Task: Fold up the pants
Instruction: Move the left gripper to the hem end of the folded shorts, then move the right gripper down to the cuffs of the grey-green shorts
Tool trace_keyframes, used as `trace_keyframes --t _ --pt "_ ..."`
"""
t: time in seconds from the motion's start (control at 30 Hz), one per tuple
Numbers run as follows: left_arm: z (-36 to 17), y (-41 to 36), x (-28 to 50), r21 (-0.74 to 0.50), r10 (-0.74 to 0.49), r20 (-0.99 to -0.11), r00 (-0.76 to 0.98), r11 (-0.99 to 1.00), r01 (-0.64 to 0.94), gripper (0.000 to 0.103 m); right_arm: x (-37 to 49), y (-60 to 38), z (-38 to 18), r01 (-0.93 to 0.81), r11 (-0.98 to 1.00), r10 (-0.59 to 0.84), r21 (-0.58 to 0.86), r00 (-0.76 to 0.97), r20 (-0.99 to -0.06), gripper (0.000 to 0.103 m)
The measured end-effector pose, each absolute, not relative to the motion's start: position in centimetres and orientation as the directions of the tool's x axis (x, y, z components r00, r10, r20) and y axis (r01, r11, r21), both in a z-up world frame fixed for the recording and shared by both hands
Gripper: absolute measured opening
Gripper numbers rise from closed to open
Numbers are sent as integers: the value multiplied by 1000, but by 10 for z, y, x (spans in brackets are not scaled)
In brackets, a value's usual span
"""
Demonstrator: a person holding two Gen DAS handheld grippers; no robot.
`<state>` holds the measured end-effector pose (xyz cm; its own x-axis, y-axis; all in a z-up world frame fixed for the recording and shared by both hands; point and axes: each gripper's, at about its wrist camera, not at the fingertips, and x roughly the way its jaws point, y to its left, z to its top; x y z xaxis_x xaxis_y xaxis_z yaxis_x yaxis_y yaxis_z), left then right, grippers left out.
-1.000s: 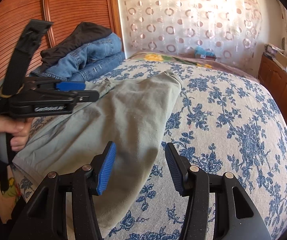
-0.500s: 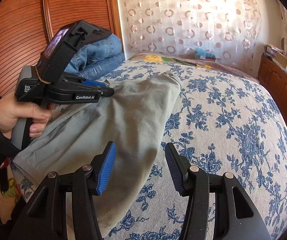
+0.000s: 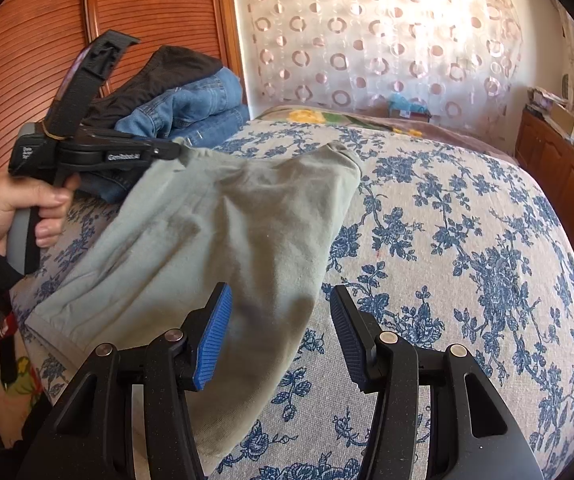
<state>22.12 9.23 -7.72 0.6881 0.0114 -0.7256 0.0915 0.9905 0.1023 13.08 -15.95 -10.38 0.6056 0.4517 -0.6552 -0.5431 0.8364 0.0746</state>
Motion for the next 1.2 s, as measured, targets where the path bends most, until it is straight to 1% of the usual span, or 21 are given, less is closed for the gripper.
trace_keyframes --t 0.07,0.1,0.13,0.2,0.27,0.3,0.37,0.47,0.57,0.6,0.73,1.2 --pt "-76 95 216 84 -4 -725 689 992 94 9 131 -160 -104 -543 836 451 76 604 -657 52" --pt "-75 95 213 73 -16 -722 691 992 99 13 132 -160 -105 -542 837 451 76 603 -658 52" --pt "-74 95 211 67 -24 -721 693 992 104 21 132 -160 -105 -542 837 451 76 603 -658 52" --pt "-73 94 205 64 -32 -716 698 992 111 30 132 -160 -105 -541 837 450 77 603 -659 52" --pt "-71 92 198 63 -39 -709 704 991 118 36 132 -160 -105 -541 837 450 77 603 -659 52" --pt "-70 91 194 59 -47 -705 707 990 125 42 131 -160 -105 -541 837 450 77 602 -659 52" --pt "-70 89 186 55 -59 -702 709 989 137 43 131 -160 -105 -541 838 451 78 603 -659 52" --pt "-72 85 174 40 -79 -698 712 988 149 47 131 -160 -106 -539 839 450 79 603 -659 52" --pt "-76 81 163 11 -114 -693 712 986 168 59 133 -160 -106 -538 839 450 80 603 -659 52" --pt "-78 80 160 2 -124 -691 712 985 174 65 133 -160 -106 -538 839 450 80 603 -659 52" --pt "-84 73 152 -12 -146 -688 710 982 190 66 133 -160 -107 -536 840 447 81 602 -662 52" --pt "-105 70 131 -25 -140 -685 715 985 169 66 134 -161 -106 -527 845 447 93 598 -665 52"
